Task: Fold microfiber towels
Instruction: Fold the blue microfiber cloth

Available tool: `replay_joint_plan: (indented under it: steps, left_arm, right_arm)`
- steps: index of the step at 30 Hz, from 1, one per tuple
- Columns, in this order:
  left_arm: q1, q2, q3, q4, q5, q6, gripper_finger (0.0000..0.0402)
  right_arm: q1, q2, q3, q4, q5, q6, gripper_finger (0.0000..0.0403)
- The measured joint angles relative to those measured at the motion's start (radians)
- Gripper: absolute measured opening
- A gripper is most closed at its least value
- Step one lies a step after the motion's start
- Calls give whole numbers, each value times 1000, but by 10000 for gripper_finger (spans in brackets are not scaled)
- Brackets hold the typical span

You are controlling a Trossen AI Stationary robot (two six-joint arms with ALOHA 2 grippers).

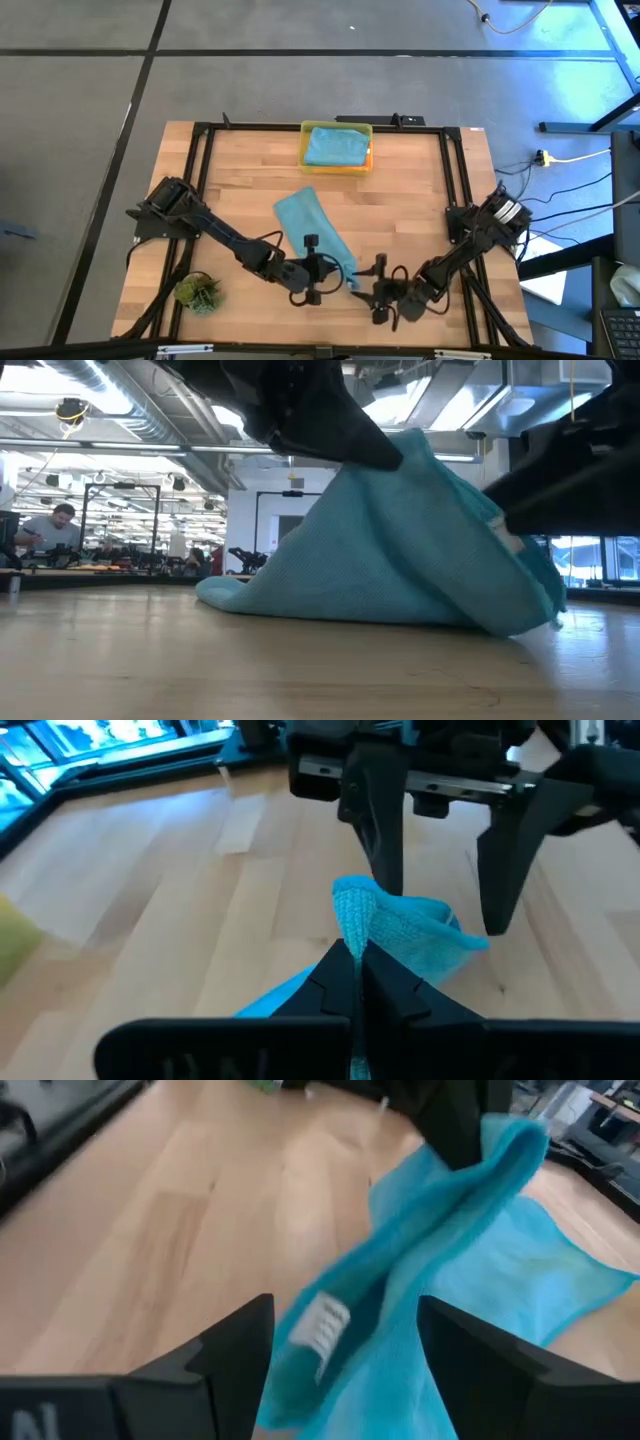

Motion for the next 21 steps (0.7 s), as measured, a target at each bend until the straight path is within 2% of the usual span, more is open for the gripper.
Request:
replay_joint_plan:
  steps: [9,16,21]
  left_arm:
    - [38,1,0,-12,-2,-47,0]
    - [42,1,0,-12,-1,-46,0]
    - [41,1,0,-9,-17,-45,0]
  right_arm:
    - [0,12,82,-40,20,90,248]
    - [0,12,121,-313,19,309,248]
    - [0,12,127,-358,5,396,248]
